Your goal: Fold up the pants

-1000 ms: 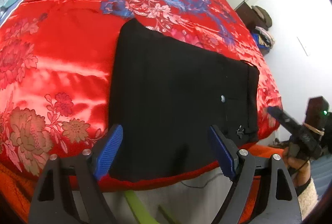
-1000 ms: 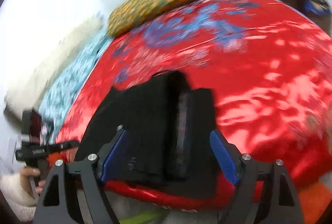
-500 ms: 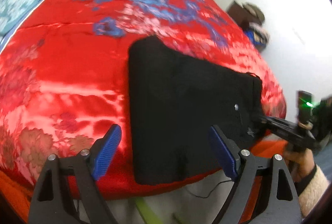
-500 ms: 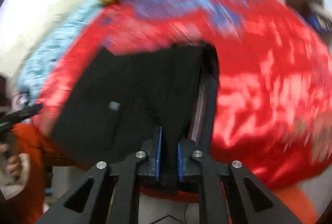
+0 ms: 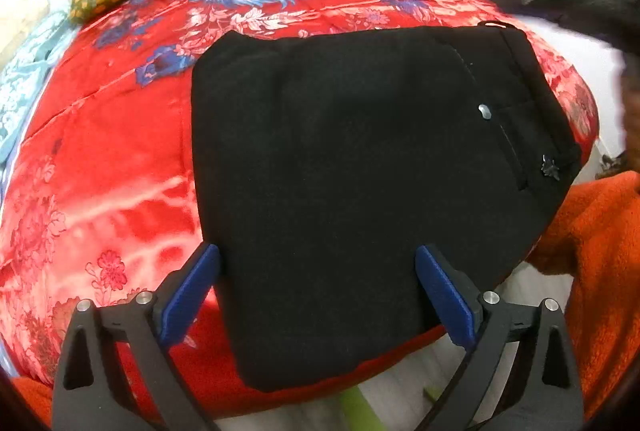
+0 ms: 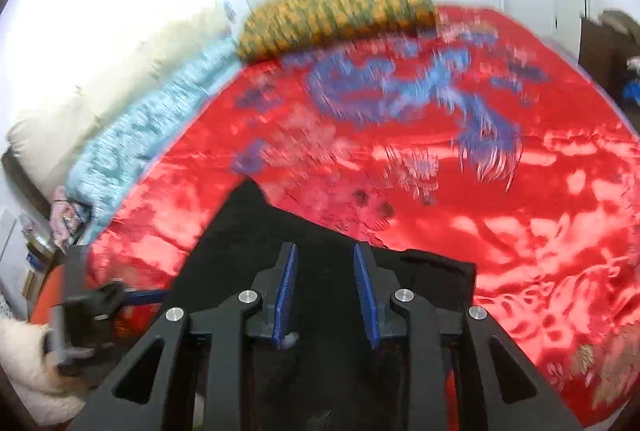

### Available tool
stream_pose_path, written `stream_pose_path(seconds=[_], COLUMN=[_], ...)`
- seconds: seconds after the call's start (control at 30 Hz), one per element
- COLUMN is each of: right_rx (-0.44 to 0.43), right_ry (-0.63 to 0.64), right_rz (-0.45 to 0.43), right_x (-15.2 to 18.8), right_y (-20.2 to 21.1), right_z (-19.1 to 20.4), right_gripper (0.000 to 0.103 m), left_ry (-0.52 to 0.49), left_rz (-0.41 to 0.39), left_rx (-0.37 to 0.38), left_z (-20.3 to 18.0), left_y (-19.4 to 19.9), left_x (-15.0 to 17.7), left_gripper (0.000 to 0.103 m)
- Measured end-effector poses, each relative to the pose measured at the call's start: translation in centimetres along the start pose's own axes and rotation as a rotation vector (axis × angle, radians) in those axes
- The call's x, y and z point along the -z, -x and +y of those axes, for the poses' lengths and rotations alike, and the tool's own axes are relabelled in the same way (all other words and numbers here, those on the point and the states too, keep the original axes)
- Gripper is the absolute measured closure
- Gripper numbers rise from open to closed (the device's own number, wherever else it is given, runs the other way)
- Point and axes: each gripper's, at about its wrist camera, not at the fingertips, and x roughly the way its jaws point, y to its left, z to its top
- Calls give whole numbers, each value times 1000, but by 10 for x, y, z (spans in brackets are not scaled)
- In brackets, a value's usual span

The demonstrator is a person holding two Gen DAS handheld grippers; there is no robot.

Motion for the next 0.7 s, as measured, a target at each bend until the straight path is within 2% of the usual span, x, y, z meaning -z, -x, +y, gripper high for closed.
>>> stream_pose_path(seconds=[0.03, 0.07, 0.13, 0.2, 0.27, 0.4, 0.5, 0.6, 0.67, 0.7], right_rx=[52, 65, 15, 43, 47, 42, -7, 49, 50, 37], right_ry=[-42, -101, -163, -125, -127, -99, -25, -46, -101, -120], right_rz=[57, 97, 65, 59, 36, -8, 40, 160, 171, 135], right_x=[5, 9, 15, 13, 11, 15, 35, 72, 90, 93], right_y=[-20, -37, -41, -33, -20, 14, 22, 8, 10, 23], right_z=[-17, -35, -51, -42, -37, -23, 0, -4, -16, -18], right_gripper=[79, 83, 83, 82, 79, 76, 65, 61, 62, 62], left_ry=[-3, -5, 5, 54, 133, 230, 278, 336, 357, 353], left_rz=[4, 8, 21, 1, -43, -71, -39, 68, 71, 59], left_rx=[0, 5, 21, 55, 82, 55, 10, -50, -22, -16], left_z=[0, 0, 4, 15, 34, 64, 75, 83, 84, 82], left_y=[1, 3, 10, 18, 20, -1, -39, -77, -72, -61], left_x=[1, 2, 2, -6, -30, -88, -118, -121, -117, -115], left_gripper=[4, 4, 4, 4, 4, 4, 5, 6, 16, 17])
